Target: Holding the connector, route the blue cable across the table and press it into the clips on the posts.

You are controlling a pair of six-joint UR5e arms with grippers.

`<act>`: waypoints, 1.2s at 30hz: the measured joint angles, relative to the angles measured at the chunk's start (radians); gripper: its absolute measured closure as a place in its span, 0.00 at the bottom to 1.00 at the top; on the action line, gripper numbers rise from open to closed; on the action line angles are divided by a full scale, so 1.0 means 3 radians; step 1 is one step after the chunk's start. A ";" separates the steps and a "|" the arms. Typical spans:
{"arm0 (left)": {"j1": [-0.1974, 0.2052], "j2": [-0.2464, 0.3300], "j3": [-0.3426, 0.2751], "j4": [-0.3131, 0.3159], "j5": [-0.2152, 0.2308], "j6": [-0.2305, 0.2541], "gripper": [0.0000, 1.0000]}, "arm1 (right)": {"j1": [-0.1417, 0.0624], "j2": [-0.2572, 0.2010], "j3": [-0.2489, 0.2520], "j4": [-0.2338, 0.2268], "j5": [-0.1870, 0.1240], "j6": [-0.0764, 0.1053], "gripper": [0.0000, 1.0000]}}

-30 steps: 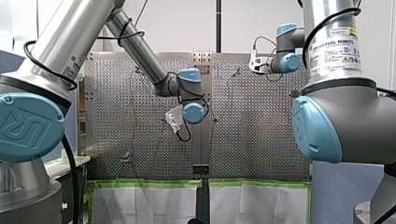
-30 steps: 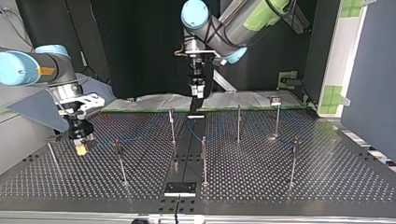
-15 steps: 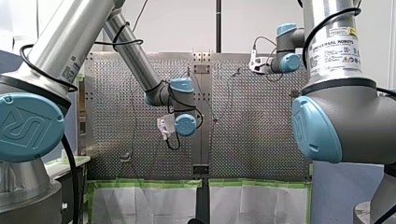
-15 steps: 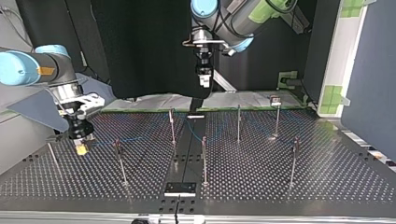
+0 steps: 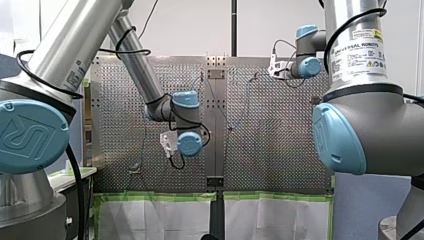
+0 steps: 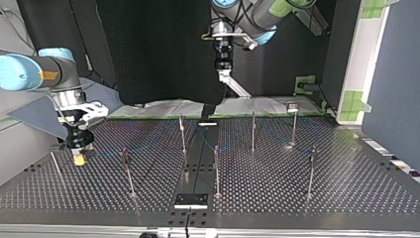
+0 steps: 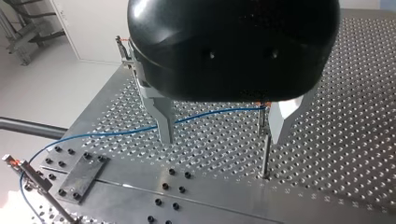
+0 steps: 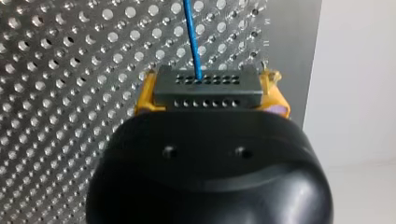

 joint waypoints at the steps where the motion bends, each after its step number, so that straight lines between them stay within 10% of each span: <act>1: 0.0000 0.0000 -0.0025 0.0025 0.0000 0.0000 0.00 | 0.0000 0.0000 0.0000 0.0002 0.0014 -0.0005 1.00; 16: -0.0001 -0.0001 -0.0415 0.0233 0.0003 0.0000 0.00 | 0.0006 -0.0008 -0.0003 0.0023 0.0075 -0.0054 1.00; 36: -0.0003 -0.0002 -0.0441 0.0234 0.0005 0.0000 0.00 | 0.0007 -0.0009 -0.0004 0.0024 0.0076 -0.0056 1.00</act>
